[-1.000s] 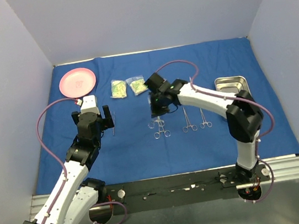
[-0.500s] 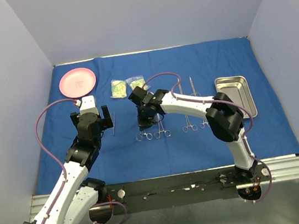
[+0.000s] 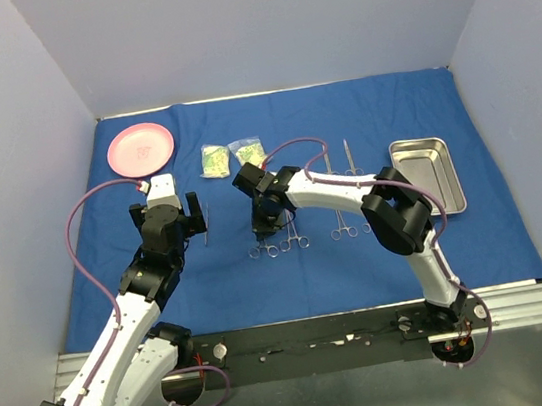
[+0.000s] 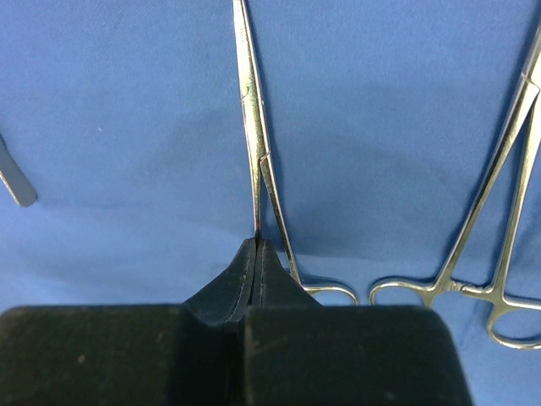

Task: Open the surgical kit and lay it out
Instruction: Place the medical item in the surgical kit.

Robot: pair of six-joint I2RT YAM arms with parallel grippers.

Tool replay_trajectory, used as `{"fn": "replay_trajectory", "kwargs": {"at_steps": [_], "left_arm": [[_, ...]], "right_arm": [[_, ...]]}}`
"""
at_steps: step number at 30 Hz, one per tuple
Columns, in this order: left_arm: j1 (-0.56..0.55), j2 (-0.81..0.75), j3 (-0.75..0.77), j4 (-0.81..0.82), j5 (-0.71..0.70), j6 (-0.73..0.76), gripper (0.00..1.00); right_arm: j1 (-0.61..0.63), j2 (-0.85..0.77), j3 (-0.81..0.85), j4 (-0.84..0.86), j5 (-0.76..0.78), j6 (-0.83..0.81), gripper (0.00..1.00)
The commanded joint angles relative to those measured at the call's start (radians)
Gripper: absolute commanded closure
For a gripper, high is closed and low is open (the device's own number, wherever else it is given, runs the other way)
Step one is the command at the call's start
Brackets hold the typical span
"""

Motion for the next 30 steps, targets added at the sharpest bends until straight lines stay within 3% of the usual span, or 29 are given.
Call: {"fn": "replay_trajectory", "kwargs": {"at_steps": [1, 12, 16, 23, 30], "left_arm": [[-0.003, -0.009, 0.013, 0.008, -0.018, -0.01, 0.01], [-0.003, -0.009, 0.013, 0.01, -0.012, -0.007, 0.01], [-0.003, -0.008, 0.013, 0.011, -0.01, -0.007, 0.01], [-0.003, -0.009, 0.013, 0.01, -0.009, -0.008, 0.01], [-0.002, -0.022, 0.039, -0.025, -0.006, -0.054, 0.01]], "right_arm": [[0.006, 0.036, 0.049, 0.002, 0.06, -0.002, 0.98], [0.007, 0.066, 0.081, 0.01, 0.054, -0.033, 0.94], [0.006, 0.044, 0.064, 0.031, 0.036, -0.034, 0.74], [0.013, -0.054, 0.082, 0.102, 0.04, -0.122, 0.52], [-0.011, -0.121, 0.219, 0.07, 0.134, -0.263, 0.3]]}}
